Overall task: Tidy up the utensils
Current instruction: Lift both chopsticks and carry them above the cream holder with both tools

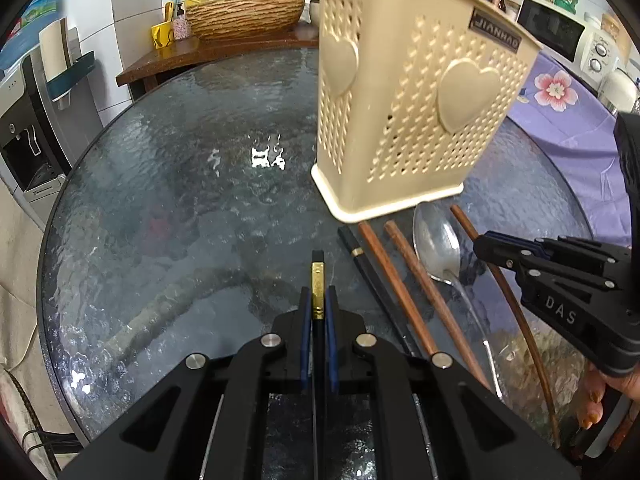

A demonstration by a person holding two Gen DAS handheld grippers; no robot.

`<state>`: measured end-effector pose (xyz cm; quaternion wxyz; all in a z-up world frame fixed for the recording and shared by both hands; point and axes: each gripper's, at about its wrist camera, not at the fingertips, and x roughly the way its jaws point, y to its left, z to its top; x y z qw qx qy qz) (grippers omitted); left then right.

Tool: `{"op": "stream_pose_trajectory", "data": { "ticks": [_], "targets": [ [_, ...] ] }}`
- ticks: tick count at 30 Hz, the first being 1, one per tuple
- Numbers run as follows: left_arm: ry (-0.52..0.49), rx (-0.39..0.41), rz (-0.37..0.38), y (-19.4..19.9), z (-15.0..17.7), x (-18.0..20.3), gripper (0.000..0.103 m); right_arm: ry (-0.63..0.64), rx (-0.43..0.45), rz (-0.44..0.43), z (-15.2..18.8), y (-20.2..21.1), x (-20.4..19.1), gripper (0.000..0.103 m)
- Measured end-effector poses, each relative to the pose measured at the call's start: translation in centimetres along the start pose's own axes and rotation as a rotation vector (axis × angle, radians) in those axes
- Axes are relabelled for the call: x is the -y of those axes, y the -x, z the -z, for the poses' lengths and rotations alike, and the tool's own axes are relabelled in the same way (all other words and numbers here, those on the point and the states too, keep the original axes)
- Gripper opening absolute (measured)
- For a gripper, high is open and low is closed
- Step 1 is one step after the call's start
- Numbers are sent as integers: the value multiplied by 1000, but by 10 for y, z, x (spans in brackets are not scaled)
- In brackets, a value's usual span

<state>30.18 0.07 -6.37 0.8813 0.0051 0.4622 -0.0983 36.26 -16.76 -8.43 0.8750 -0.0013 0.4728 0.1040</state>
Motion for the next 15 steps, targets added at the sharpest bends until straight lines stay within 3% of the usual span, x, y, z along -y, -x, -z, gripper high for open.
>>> {"op": "stream_pose_trajectory", "data": {
  "ticks": [15],
  "targets": [
    [18,167,41,62,-17,-5,7,-71,205,-83,-13,60,25,7]
  ]
}}
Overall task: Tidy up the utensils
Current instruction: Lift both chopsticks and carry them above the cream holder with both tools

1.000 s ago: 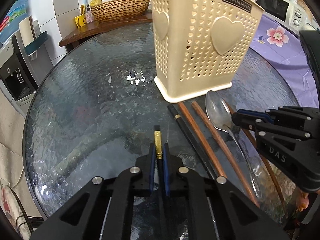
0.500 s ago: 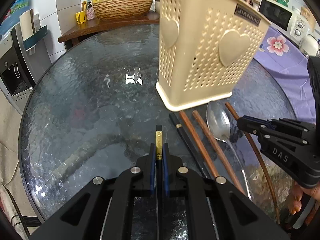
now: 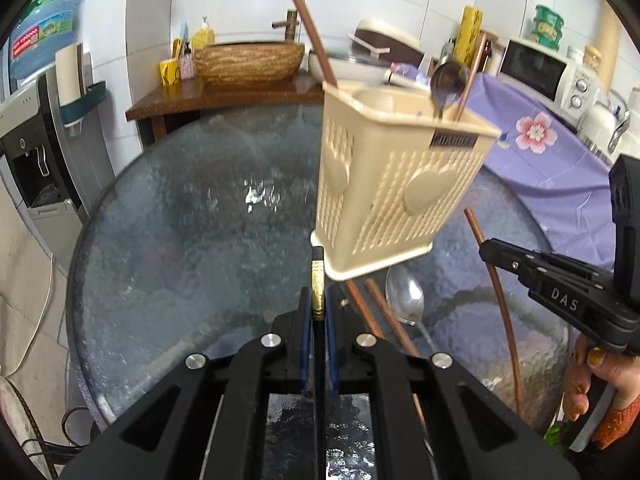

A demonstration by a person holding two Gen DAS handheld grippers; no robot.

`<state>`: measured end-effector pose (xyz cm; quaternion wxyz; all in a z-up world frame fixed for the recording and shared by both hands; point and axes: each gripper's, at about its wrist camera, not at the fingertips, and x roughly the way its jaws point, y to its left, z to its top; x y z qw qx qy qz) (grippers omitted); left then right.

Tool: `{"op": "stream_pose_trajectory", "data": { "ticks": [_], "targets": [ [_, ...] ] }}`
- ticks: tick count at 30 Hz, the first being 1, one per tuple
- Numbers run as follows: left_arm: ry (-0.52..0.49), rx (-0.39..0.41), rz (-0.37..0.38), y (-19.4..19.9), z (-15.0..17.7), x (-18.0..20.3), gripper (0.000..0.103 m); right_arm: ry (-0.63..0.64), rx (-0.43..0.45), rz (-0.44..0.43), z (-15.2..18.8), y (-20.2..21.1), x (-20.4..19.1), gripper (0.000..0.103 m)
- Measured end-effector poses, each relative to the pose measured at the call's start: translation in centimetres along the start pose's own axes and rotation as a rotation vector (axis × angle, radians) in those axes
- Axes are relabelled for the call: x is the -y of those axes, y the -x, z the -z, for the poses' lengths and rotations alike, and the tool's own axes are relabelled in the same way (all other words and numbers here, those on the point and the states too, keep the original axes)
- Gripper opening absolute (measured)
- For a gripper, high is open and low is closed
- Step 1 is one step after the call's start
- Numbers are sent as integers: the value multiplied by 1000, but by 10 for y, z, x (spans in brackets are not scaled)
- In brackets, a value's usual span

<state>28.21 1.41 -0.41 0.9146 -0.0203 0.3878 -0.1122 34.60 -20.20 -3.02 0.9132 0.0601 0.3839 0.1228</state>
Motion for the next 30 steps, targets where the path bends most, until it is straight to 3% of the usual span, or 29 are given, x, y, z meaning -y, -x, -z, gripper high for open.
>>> {"op": "stream_pose_trajectory", "data": {
  "ticks": [19,23,30],
  "targets": [
    [-25,171,41,66,-23,11,7,59,240,-59,-23,104,-30,7],
    [-27,188,79,75,-25,13,7,69,269,-65,-27,117,-32,7],
    [-40,231,74,91,-28,14,7,78,308,-64,-33,134,-33,7]
  ]
}}
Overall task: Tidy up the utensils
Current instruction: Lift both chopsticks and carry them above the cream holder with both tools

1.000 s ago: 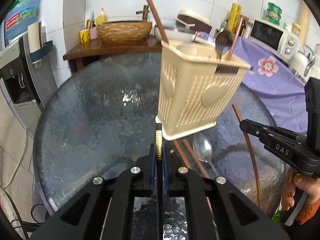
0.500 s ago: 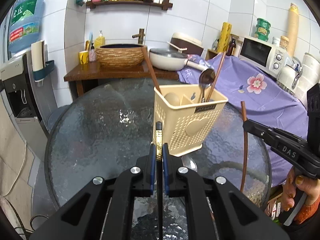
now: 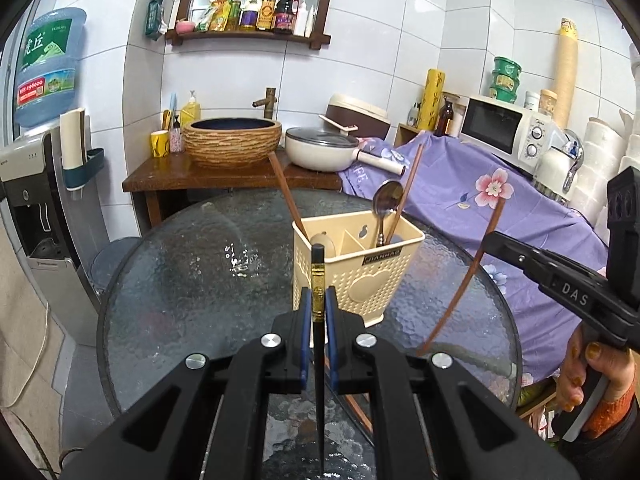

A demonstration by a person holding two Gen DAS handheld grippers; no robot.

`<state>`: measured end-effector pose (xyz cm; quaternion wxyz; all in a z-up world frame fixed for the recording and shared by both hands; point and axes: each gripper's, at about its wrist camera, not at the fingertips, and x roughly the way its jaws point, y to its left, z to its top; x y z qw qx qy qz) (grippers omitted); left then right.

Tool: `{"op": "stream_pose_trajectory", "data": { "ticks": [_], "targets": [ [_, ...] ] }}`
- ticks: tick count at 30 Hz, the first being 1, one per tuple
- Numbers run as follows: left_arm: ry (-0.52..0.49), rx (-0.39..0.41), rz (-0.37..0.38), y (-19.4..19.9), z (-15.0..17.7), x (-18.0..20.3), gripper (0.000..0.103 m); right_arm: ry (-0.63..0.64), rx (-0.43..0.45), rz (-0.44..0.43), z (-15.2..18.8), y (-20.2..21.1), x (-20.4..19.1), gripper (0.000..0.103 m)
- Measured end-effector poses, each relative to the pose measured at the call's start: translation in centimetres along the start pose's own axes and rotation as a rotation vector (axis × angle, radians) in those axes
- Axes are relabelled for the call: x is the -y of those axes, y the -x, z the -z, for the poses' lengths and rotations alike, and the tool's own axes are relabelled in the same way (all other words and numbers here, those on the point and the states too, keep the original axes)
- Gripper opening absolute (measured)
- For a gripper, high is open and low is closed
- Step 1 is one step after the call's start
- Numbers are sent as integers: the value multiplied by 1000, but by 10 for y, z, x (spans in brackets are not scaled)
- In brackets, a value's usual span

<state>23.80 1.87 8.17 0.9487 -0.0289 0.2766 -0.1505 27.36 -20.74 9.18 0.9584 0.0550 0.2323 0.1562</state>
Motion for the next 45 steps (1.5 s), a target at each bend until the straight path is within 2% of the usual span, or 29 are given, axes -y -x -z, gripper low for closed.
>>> {"op": "stream_pose_trajectory", "data": {
  "ticks": [27,36,45],
  "targets": [
    [-54,73,-7,17,-26,14,7,87,16,3,-30,4,-17,7],
    [-82,112,12,27,-55,21,7,75,7,-51,-55,10,-19,7],
    [-106,143,16,32,-95,27,7,89,28,-87,-97,22,-27,7]
  ]
}}
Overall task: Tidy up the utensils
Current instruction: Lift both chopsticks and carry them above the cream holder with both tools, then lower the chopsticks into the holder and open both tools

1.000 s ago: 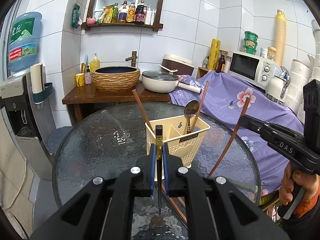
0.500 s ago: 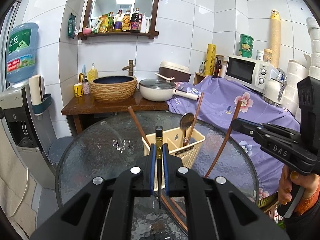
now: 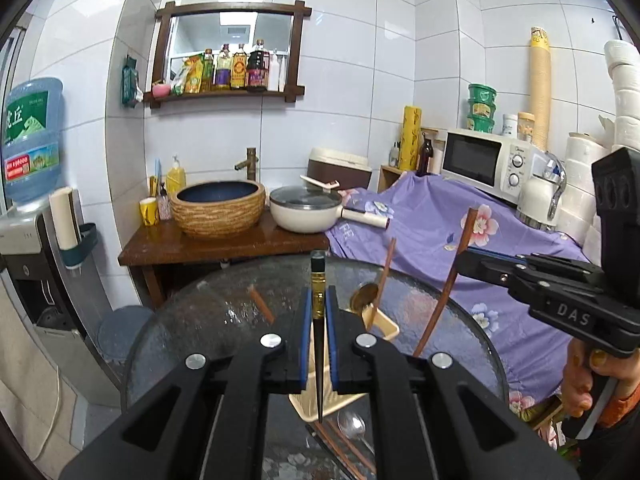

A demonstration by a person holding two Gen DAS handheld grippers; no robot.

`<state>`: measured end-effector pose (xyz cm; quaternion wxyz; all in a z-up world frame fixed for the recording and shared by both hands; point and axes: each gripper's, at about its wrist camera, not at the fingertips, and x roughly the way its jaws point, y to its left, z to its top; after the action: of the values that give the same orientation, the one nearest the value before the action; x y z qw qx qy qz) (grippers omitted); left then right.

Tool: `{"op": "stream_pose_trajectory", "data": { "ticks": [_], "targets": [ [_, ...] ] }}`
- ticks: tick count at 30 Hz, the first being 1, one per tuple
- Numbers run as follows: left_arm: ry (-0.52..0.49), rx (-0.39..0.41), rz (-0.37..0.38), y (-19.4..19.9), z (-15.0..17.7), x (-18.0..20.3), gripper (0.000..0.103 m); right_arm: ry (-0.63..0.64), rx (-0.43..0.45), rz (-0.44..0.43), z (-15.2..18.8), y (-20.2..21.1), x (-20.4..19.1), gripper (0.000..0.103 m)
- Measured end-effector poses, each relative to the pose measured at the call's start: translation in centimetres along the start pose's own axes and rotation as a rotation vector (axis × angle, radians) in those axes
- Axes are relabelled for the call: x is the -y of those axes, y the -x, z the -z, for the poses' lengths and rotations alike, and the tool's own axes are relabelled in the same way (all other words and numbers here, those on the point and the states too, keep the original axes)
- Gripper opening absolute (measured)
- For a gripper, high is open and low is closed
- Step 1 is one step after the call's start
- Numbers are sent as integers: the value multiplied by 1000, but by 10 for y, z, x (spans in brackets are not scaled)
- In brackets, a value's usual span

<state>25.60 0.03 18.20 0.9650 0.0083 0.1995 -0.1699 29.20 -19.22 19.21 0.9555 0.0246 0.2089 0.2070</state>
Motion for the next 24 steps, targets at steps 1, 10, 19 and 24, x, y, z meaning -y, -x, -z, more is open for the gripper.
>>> {"op": "stream_pose_trajectory", "data": {
  "ticks": [1,10,19,24],
  "targets": [
    [-1,4,0,0,-4,0,7,8,6,4,-5,1,-1,7],
    [-13,45,-14,2,-48,-2,7,-1,26,11,-49,-1,1,7],
    [-9,54,-47,-21,-82,-4,7,-33,45,69,-84,-20,16,7],
    [-4,54,-56,-38,-90,-6,7,-38,40,85,-90,-34,23,7]
  ]
}}
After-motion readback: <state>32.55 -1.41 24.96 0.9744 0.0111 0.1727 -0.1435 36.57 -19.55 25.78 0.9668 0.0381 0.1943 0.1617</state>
